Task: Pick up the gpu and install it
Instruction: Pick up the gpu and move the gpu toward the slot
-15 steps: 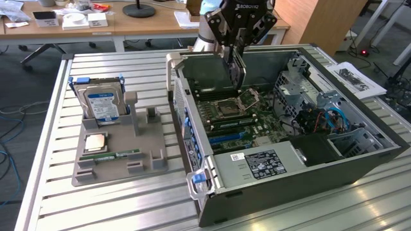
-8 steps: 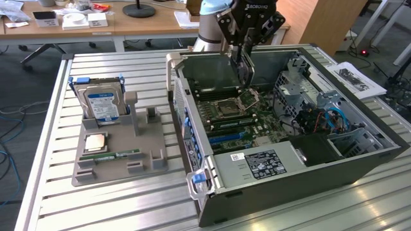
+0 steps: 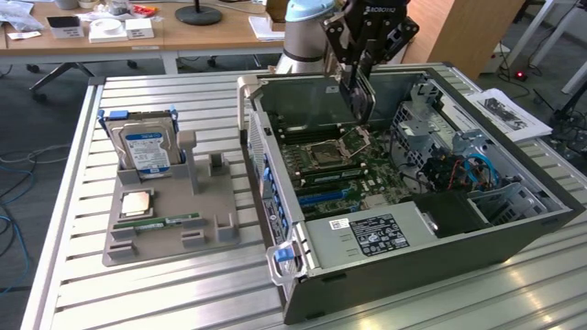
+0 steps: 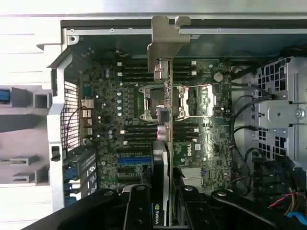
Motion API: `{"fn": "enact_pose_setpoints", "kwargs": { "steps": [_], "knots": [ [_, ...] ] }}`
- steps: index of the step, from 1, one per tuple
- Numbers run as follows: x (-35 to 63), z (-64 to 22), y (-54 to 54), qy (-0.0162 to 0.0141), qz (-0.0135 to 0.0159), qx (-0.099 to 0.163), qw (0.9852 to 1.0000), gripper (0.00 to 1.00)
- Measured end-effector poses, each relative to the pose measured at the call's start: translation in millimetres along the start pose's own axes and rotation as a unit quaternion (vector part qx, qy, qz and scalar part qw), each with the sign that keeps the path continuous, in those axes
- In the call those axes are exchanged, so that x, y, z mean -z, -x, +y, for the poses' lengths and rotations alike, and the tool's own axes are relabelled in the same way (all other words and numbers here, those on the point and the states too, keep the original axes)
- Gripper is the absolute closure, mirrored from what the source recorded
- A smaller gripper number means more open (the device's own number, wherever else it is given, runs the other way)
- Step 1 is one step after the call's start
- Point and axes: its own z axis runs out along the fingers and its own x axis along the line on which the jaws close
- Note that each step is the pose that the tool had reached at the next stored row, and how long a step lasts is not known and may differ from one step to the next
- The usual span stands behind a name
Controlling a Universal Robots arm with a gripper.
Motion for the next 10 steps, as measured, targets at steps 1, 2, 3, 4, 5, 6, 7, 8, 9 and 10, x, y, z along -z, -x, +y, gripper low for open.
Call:
{"fn": "enact_pose_setpoints", "kwargs": {
  "steps": [1, 2, 3, 4, 5, 6, 7, 8, 9, 10],
  "knots": [
    [-0.1, 0.3, 2.2, 0.0000, 0.0000, 0.000, 1.0000, 0.73],
    [-0.3, 0.5, 4.2, 0.0000, 0.0000, 0.000, 1.0000, 0.73],
    [-0.4, 0.7, 5.9, 0.0000, 0.0000, 0.000, 1.0000, 0.73],
    [-0.4, 0.9, 7.3, 0.0000, 0.0000, 0.000, 1.0000, 0.73],
    [-0.4, 1.0, 8.2, -0.0001, 0.0000, 0.000, 1.0000, 0.73],
    [-0.4, 1.0, 8.5, -0.0001, 0.0000, 0.000, 1.0000, 0.73],
    [-0.4, 1.1, 8.5, 0.0000, 0.0000, 0.000, 1.0000, 0.73],
    [-0.5, 1.1, 8.5, 0.0000, 0.0000, 0.000, 1.0000, 0.73],
    [-0.5, 1.1, 8.5, 0.0000, 0.0000, 0.000, 1.0000, 0.73],
    [-0.5, 1.2, 8.5, 0.0000, 0.0000, 0.000, 1.0000, 0.73]
  ]
}}
